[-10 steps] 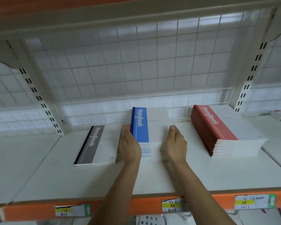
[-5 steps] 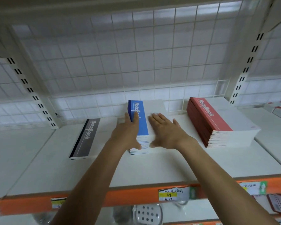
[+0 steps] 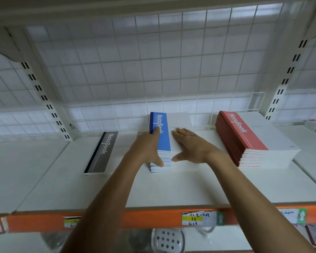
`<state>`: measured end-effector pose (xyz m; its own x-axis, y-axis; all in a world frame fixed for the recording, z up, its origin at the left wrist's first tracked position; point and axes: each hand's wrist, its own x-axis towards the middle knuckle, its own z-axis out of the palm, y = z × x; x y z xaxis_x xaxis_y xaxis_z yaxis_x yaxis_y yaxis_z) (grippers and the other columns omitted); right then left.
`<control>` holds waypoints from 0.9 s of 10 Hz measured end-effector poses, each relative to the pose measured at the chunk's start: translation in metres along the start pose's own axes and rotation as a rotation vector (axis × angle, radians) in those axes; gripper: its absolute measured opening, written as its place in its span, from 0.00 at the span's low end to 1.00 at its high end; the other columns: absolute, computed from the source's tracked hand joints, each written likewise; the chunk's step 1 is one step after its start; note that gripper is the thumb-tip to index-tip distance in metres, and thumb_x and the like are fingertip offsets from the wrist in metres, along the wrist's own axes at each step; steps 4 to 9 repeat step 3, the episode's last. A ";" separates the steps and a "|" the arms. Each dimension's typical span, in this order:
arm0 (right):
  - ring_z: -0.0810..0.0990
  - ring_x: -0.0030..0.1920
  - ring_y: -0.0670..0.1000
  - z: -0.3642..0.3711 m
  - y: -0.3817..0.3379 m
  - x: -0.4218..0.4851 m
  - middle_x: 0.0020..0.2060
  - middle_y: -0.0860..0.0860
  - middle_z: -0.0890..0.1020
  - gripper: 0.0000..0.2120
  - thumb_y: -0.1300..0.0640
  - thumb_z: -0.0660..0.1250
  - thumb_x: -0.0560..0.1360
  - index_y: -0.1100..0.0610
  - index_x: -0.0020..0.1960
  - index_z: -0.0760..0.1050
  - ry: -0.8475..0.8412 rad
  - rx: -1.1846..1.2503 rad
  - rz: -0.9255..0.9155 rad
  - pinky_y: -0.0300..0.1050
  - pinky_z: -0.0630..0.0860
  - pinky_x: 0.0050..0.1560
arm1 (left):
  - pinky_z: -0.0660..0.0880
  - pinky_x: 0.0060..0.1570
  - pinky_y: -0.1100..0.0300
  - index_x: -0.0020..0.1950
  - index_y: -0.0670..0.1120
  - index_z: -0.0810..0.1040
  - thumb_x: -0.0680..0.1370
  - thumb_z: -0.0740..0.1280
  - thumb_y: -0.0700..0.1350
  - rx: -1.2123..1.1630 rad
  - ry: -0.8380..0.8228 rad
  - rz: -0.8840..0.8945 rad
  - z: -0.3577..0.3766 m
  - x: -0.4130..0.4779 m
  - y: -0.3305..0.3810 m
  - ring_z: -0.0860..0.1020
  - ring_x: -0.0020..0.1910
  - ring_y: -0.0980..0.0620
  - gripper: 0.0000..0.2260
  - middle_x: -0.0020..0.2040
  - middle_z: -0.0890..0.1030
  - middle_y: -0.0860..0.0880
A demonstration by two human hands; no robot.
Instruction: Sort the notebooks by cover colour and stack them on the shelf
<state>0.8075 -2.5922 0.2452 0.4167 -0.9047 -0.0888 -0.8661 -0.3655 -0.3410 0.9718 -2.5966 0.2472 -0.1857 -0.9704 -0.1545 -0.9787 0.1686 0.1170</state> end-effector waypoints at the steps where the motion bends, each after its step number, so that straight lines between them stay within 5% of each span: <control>1: 0.44 0.77 0.51 0.000 -0.002 0.000 0.77 0.51 0.50 0.42 0.49 0.70 0.73 0.55 0.77 0.48 0.004 -0.005 0.019 0.45 0.47 0.74 | 0.70 0.56 0.55 0.78 0.47 0.41 0.66 0.78 0.53 -0.015 -0.015 -0.008 0.001 0.002 -0.001 0.70 0.65 0.43 0.55 0.70 0.67 0.42; 3: 0.37 0.76 0.47 0.000 -0.007 -0.009 0.77 0.46 0.41 0.49 0.37 0.68 0.69 0.49 0.77 0.40 0.020 0.000 0.099 0.62 0.42 0.73 | 0.70 0.58 0.53 0.76 0.51 0.32 0.65 0.78 0.55 -0.085 -0.040 -0.024 -0.003 -0.007 0.004 0.71 0.65 0.42 0.59 0.70 0.68 0.42; 9: 0.37 0.76 0.47 0.000 -0.007 -0.009 0.77 0.46 0.41 0.49 0.37 0.68 0.69 0.49 0.77 0.40 0.020 0.000 0.099 0.62 0.42 0.73 | 0.70 0.58 0.53 0.76 0.51 0.32 0.65 0.78 0.55 -0.085 -0.040 -0.024 -0.003 -0.007 0.004 0.71 0.65 0.42 0.59 0.70 0.68 0.42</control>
